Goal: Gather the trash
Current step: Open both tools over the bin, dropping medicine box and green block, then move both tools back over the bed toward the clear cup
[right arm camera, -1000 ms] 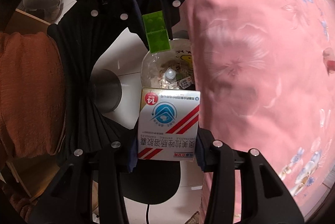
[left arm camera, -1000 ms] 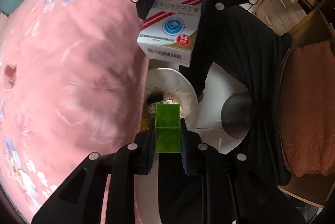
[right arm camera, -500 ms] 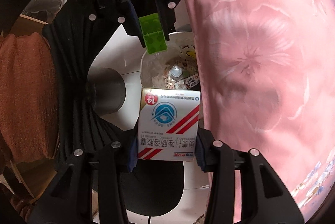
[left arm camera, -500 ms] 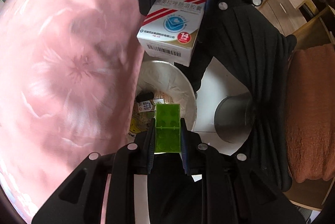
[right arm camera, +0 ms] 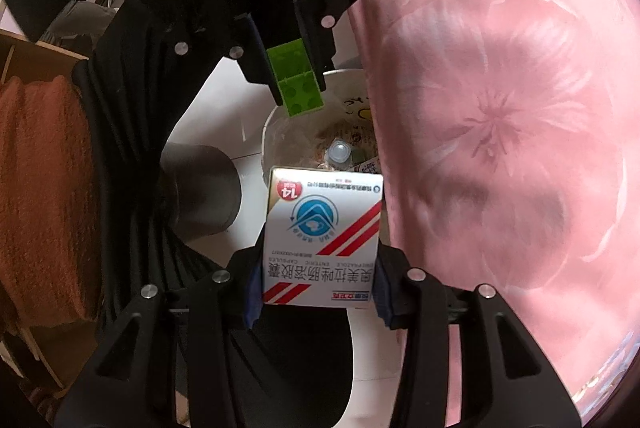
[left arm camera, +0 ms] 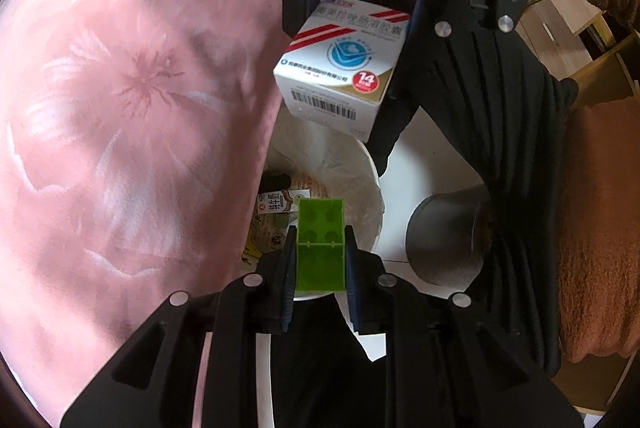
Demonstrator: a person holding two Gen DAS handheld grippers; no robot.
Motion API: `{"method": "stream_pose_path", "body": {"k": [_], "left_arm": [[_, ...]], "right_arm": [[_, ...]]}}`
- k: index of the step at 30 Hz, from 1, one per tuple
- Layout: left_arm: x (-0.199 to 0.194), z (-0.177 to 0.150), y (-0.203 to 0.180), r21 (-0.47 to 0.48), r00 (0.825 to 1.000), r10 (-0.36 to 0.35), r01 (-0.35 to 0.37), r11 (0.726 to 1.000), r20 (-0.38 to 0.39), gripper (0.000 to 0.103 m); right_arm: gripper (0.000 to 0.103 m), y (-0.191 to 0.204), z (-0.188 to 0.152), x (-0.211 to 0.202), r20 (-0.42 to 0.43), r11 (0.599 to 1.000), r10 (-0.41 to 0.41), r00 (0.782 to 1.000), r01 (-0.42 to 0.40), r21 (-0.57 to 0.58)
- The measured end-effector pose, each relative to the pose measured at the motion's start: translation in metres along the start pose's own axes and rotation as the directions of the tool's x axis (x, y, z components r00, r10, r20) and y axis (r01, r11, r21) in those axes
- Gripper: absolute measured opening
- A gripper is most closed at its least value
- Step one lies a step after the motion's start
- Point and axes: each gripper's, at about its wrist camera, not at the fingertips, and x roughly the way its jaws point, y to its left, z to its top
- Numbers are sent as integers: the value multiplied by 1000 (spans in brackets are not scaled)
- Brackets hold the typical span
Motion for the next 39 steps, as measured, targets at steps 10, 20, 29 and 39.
{"method": "stream_pose_path", "body": {"k": [10,20,29,39], "left_arm": [[0,1,3,-15,999,41,-41,999,35,61],[-16,3,1,-15,995,79,-78,997,59,80],[-38,4,-8,-35,984,149,-147,989,100,84],[-77,5,-11,-58,955,253,-247,967,155,89]], "right_arm": [[75,-9,-1,10,33,997,-64,997,62,43],[81,-11,-15,-4,53,986,-148,988,144,79],[81,-7,-30,-28,75,972,-210,975,200,123],[83,-8,-46,-69,105,944,-298,949,277,177]]}}
